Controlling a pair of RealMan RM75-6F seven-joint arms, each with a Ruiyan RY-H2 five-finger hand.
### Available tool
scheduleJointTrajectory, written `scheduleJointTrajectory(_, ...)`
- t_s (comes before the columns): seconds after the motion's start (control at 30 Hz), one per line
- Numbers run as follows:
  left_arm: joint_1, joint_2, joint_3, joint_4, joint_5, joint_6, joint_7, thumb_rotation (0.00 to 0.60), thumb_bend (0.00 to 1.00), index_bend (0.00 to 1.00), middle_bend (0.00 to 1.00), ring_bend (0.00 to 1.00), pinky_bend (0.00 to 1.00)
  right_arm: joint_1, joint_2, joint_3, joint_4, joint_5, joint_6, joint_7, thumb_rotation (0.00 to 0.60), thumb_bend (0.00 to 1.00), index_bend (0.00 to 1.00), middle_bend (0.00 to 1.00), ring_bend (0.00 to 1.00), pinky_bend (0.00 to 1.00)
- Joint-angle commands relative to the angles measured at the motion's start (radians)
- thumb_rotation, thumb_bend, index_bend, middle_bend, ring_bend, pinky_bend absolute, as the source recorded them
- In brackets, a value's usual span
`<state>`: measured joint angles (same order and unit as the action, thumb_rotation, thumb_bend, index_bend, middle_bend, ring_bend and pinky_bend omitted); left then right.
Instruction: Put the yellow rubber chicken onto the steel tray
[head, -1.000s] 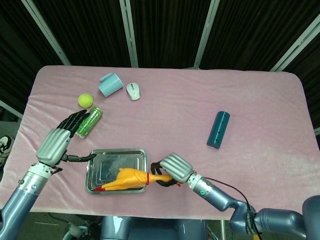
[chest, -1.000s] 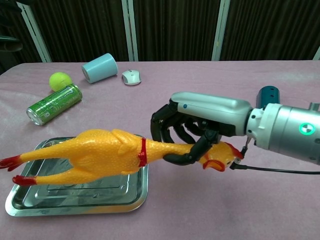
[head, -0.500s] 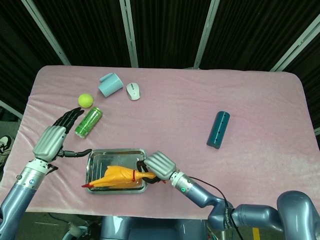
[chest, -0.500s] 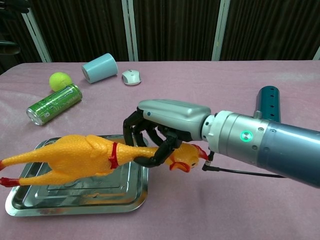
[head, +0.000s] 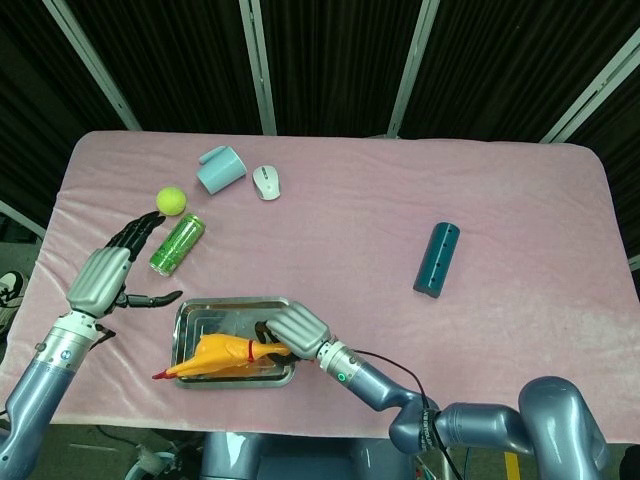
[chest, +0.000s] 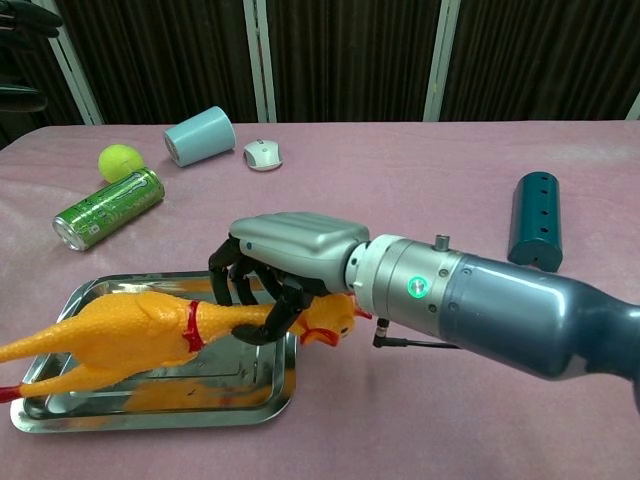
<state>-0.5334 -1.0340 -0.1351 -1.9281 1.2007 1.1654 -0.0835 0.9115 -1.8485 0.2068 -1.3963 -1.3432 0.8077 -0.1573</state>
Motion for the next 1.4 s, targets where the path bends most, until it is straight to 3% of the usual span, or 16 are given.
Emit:
scheduleJointTrajectory(0.03, -0.001, -0.002, -0.004, 0.003, -0.006, -0.01, 0.001, 0.485, 0.04, 0.0, 0.0, 0.0, 0.12, 0.008, -0.004, 0.005, -0.004, 0.008, -0.006, -0.005, 0.6, 0.98, 0.83, 0.71, 0.67, 0.84)
scheduleJointTrajectory(0.3, 0.001, -0.006, -0.019, 0.008, -0.019, -0.027, 0.0, 0.485, 0.04, 0.0, 0.0, 0.0, 0.12, 0.034, -0.029, 0.023, 0.009, 0.047, -0.015, -0.046, 0.6, 0.94, 0.73, 0.64, 0.61, 0.79)
scheduleJointTrajectory(0.67, 0.013, -0.002, -0.037, 0.017, -0.026, -0.033, -0.012, 0.482, 0.04, 0.0, 0.0, 0.0, 0.12, 0.047, -0.037, 0.04, 0.014, 0.118, -0.013, -0.097, 0.6, 0.35, 0.23, 0.35, 0.29, 0.52)
scheduleJointTrajectory(0.87, 0.015, -0.002, -0.044, 0.02, -0.029, -0.04, -0.015, 0.485, 0.04, 0.0, 0.0, 0.0, 0.12, 0.049, -0.028, 0.04, -0.007, 0.135, -0.006, -0.112, 0.6, 0.18, 0.1, 0.28, 0.22, 0.45)
scheduleJointTrajectory(1.1, 0.018, 0.0, -0.052, 0.019, -0.03, -0.042, -0.013, 0.484, 0.04, 0.0, 0.0, 0.0, 0.12, 0.055, -0.025, 0.042, -0.021, 0.144, 0.003, -0.122, 0.6, 0.1, 0.02, 0.24, 0.18, 0.41)
scheduleJointTrajectory(1.4, 0.024, 0.003, -0.059, 0.025, -0.034, -0.045, -0.019, 0.482, 0.04, 0.0, 0.0, 0.0, 0.12, 0.04, 0.037, 0.054, -0.063, 0.127, 0.042, -0.118, 0.6, 0.1, 0.04, 0.23, 0.19, 0.4)
